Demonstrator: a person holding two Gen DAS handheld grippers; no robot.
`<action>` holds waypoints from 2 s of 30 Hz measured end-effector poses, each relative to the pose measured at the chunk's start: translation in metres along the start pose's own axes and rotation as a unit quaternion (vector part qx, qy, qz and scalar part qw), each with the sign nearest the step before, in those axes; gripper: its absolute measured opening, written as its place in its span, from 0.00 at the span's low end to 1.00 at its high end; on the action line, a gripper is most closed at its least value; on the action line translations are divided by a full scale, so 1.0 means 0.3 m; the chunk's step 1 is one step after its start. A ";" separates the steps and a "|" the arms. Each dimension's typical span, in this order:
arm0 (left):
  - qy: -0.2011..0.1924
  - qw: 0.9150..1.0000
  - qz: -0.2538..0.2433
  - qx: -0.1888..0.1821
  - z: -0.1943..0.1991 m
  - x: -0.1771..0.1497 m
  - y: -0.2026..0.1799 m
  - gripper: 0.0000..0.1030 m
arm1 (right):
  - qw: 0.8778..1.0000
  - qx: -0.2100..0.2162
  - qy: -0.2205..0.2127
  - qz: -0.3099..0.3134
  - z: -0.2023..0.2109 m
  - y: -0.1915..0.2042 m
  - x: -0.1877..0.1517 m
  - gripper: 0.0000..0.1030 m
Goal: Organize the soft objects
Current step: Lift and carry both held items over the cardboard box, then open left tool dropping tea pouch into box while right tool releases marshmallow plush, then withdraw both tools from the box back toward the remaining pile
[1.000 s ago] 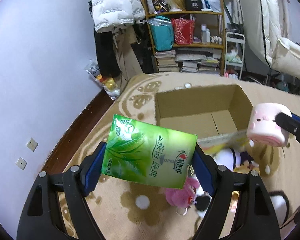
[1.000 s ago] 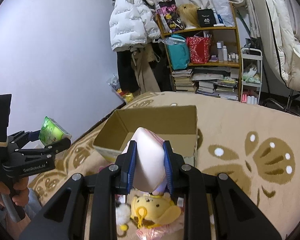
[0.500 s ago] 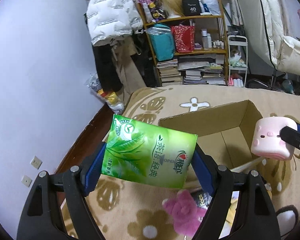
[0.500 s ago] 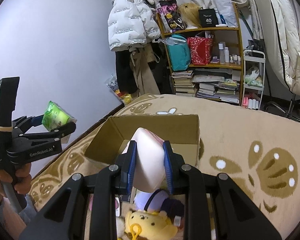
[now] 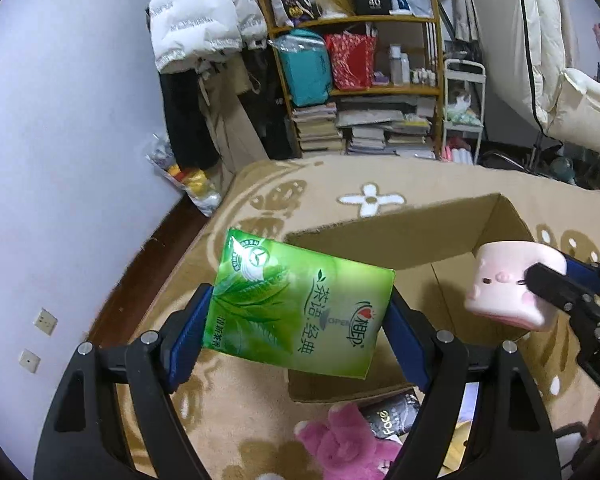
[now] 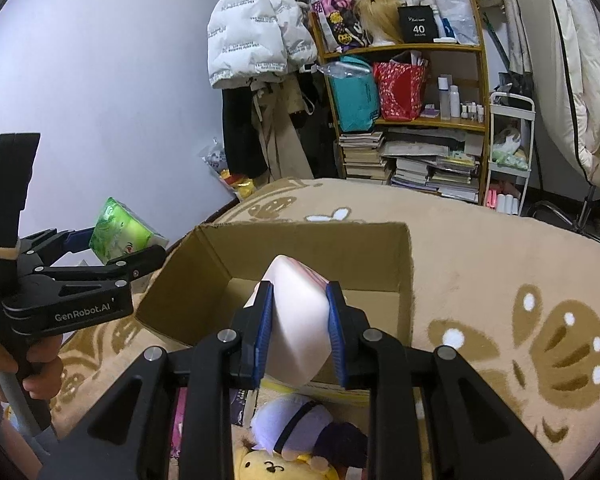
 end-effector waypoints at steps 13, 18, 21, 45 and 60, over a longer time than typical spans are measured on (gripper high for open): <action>0.020 0.999 0.007 -0.040 -0.065 -0.030 -0.052 0.78 | 1.000 0.005 0.010 -0.011 -0.052 -0.022 -0.023 0.34; 0.029 0.998 0.010 -0.047 -0.068 -0.039 -0.053 0.79 | 1.000 0.004 0.011 -0.010 -0.051 -0.023 -0.027 0.36; 0.027 0.999 0.003 -0.045 -0.059 -0.039 -0.055 0.84 | 1.000 0.002 0.011 -0.012 -0.048 -0.022 -0.031 0.42; 0.032 0.999 0.030 -0.031 0.122 -0.096 0.025 1.00 | 0.999 -0.024 0.006 -0.033 0.137 0.004 -0.104 0.93; 0.074 0.996 0.039 -0.030 0.254 -0.203 0.051 1.00 | 0.999 -0.016 0.011 -0.044 0.247 0.075 -0.152 0.93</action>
Point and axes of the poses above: each gripper's, at about its wrist camera, not at the fingertips, and z roughly against the way its jaws point, y to its left, x to its top, the point moved 5 cm from there along -z, roughly the way its jaws point, and after that the axes turned 1 degree about -y, right-handed, at the moved point
